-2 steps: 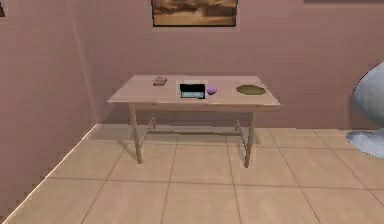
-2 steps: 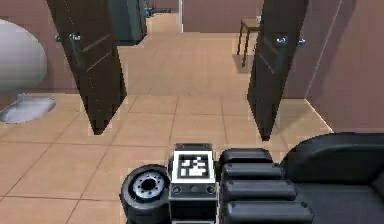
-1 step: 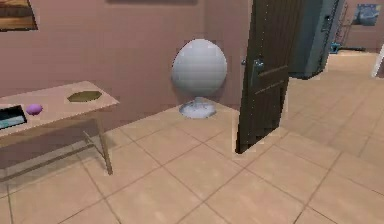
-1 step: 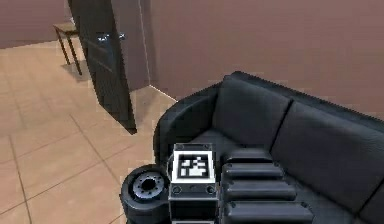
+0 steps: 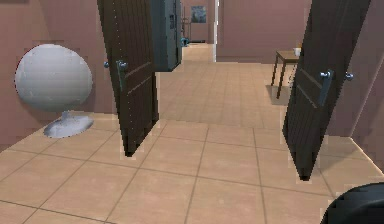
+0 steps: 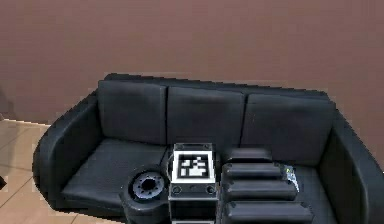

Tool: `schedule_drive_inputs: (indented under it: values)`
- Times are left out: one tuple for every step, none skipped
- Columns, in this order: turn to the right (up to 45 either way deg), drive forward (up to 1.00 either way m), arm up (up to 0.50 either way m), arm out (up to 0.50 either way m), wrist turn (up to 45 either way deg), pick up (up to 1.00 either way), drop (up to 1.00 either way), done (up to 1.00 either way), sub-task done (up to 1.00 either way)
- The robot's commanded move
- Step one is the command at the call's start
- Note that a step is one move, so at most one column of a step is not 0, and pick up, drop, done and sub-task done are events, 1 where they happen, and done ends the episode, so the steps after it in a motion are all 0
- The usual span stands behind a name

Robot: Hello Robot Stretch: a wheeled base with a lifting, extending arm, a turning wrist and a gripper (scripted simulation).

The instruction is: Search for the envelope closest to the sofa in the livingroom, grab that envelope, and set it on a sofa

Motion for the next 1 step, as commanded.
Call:
schedule_drive_inputs:
  values:
    - [0.0, 0.0, 0.0, 0.48, 0.0, 0.0, 0.0, 0.0, 0.0]
